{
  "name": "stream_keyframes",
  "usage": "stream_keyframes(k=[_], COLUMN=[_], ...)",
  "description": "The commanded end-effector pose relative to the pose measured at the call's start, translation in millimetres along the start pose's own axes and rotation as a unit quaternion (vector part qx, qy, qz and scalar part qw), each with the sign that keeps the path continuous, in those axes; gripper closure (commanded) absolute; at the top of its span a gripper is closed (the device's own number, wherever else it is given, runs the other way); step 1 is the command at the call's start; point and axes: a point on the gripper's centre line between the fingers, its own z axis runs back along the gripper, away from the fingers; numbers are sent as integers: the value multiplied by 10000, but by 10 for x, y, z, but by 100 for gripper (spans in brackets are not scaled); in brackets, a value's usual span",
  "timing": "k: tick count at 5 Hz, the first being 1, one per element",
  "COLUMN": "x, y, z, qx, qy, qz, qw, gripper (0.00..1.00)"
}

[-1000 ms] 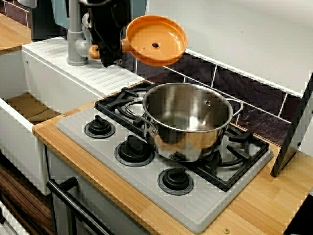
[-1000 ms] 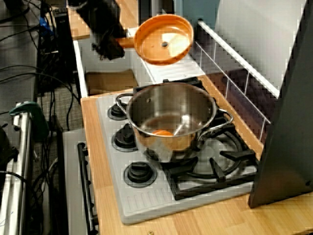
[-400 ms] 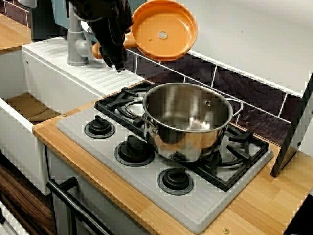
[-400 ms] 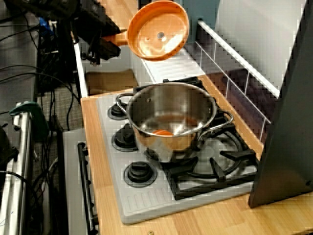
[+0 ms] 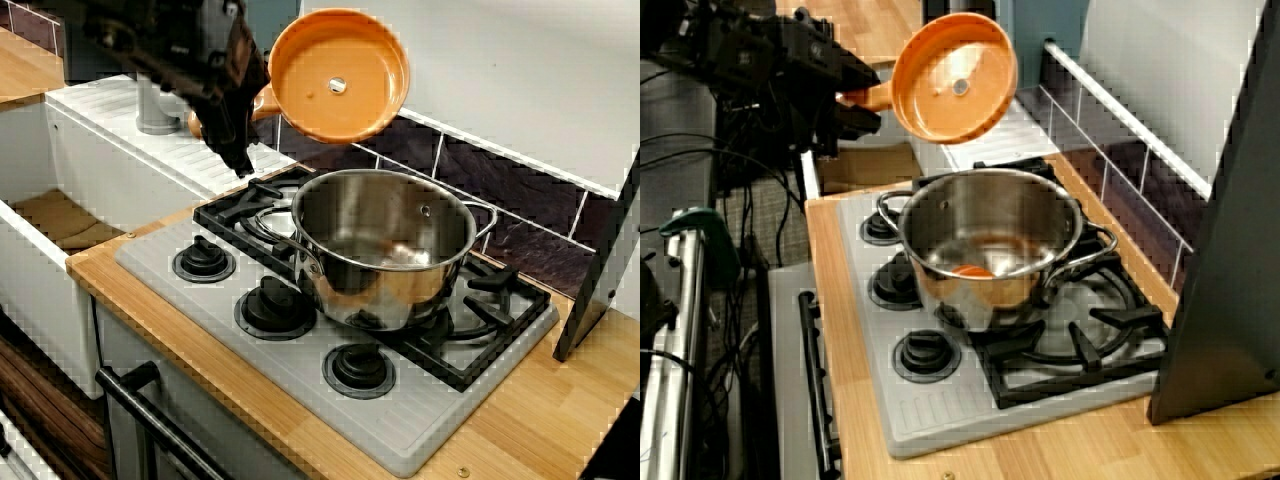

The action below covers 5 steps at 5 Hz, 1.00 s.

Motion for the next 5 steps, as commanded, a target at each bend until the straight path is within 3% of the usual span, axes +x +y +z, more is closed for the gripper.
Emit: stream_keyframes(k=[1,3,4,5], x=[-39,-27,1,58], y=[-82,-53,2,87], z=[-19,-20,-54,-98], qx=[569,488,-219,-282], qy=[-539,-487,-48,75], qz=[-121,-82,-27,112], qw=[9969,9976,9997,9995], gripper=[100,100,100,100])
